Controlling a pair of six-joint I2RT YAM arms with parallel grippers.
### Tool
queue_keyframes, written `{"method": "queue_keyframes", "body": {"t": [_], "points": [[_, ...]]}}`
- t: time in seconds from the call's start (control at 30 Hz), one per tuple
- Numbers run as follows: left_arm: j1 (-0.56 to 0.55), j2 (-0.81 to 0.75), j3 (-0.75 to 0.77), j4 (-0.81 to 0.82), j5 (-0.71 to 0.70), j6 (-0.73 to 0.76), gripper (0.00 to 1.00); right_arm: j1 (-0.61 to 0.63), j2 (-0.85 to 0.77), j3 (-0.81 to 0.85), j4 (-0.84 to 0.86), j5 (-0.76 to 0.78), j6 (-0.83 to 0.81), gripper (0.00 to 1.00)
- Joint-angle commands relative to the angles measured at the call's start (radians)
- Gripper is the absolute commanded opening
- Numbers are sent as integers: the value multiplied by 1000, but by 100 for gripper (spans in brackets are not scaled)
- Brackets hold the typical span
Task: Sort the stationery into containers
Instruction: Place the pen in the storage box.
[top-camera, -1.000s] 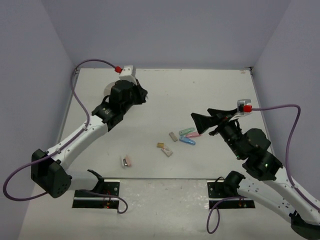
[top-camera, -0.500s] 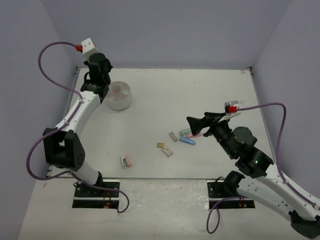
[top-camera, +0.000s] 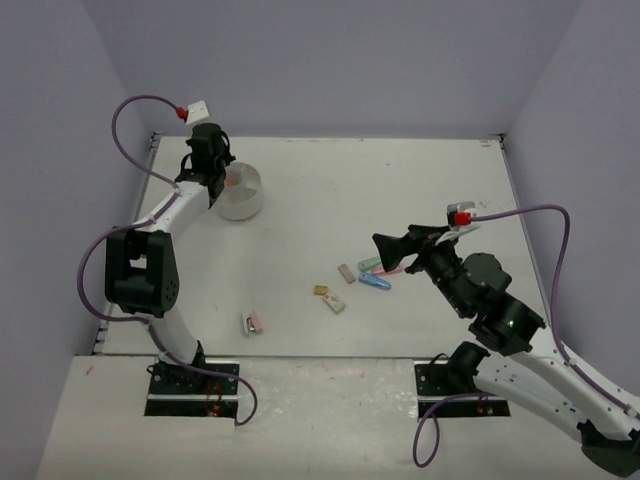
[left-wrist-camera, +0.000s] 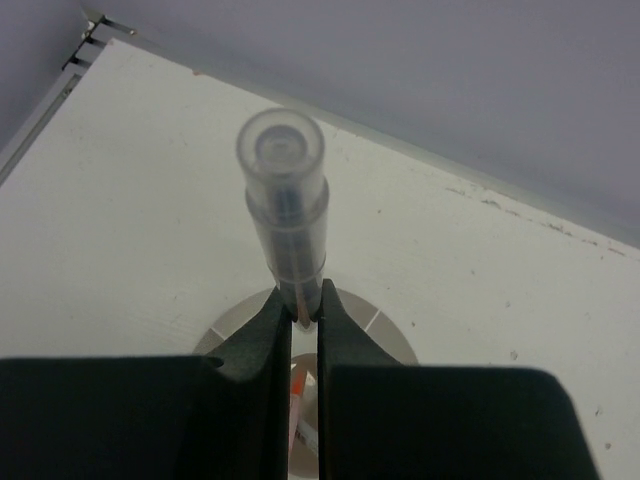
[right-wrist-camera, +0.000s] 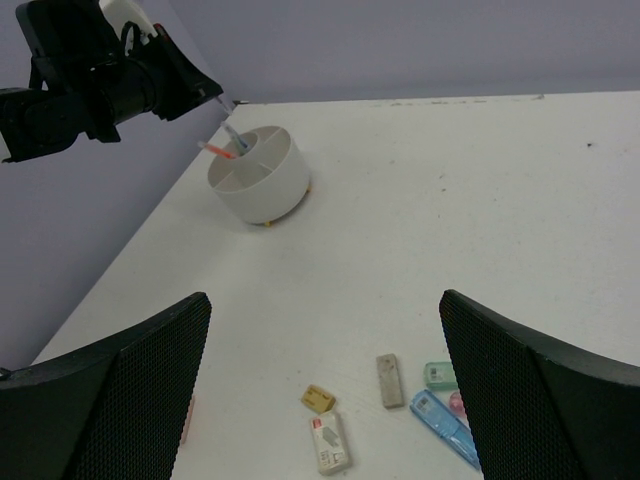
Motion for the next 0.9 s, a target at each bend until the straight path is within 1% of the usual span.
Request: {"method": "queue_keyframes", "body": {"t": [0.0,0.1,0.27,0.37,0.5,0.57,0.63,0.77,0.87], "points": [[8,-6,-31,51,40,-22,0,-2,7,-3,38,15,-19,99],[9,0,-31,4,31,-43,0,-2,10,-5,37,24,-21,99],[9,-42,-56,-40,29,-115,0,-3,19,-4,37,25,-22,99],[9,-51,-70,-49,28,-121,3,-3,18,-4,37,23,-22,99],[9,-28,-40,-125,12,-131,3,-3,18,-5,37,24,-23,99],[9,-25,-41,-128,22,-129,3,-3,17,-5,36,23,-23,99],[9,-21,-40,-130,29,-129,6,-3,17,-5,37,22,-23,99],[9,-25,-42,-129,44,-127,17,-2,19,-5,37,22,-23,99],[9,-35,-53,-124,42,-131,22,-3,21,-5,37,22,-24,99]]}}
